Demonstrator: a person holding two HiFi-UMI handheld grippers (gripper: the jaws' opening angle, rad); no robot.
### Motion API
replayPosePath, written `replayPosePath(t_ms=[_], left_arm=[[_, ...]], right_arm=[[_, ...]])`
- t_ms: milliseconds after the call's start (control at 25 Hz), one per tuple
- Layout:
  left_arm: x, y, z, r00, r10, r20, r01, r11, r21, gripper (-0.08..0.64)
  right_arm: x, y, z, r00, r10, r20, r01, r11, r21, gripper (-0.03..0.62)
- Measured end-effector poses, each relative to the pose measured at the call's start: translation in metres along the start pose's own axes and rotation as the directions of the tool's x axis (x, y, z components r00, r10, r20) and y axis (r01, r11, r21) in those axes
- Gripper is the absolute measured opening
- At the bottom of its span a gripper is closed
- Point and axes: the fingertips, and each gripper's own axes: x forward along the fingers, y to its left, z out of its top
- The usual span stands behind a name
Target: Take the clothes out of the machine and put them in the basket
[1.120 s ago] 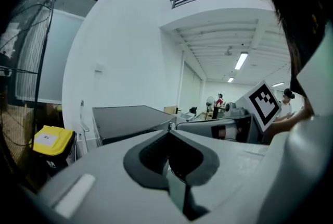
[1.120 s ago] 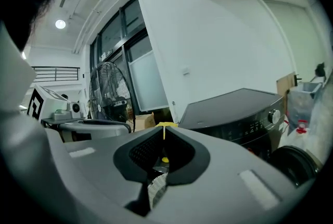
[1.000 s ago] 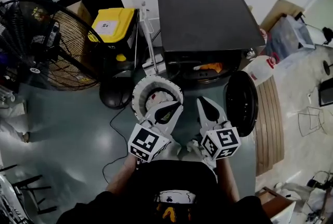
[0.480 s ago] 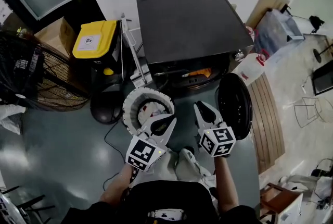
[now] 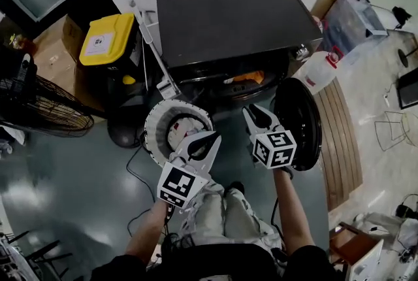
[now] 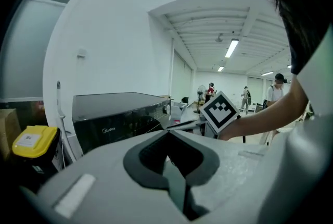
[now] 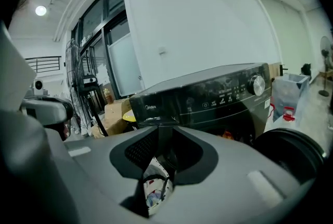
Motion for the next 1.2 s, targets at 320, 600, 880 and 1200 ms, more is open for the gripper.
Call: replayPosePath(t_ms=[320,600,880,1200], left_arm=[[0.041,0.007,-0.053,0.999,0.015,-0.03,-0.015,1.0,-0.006,0.0],[0.074,0.028,-0.107,0.999,0.04,-0.019,-0.041,0.998,-0.038,0.003],[0.112,0.062,-0.162,0.998,0.058,-0.02,-0.059,0.997,-0.053,0.003],[0.153,0.08,-0.221,0.999,0.039,-0.014,-0.039,0.999,-0.023,0.003]], right_arm=[[0.058,-0.05,-0.062,0.998,-0.013,-0.055,0.011,0.999,-0.036,0.109],[0.123,-0.088,-0.098,0.998,-0.016,-0.066,0.013,0.999,-0.05,0.153],[0.208,-0.131,-0.142,0.996,-0.027,-0.083,0.023,0.999,-0.044,0.194],[0.298,-0.183,-0.203,0.988,-0.079,-0.13,0.072,0.996,-0.056,0.256]])
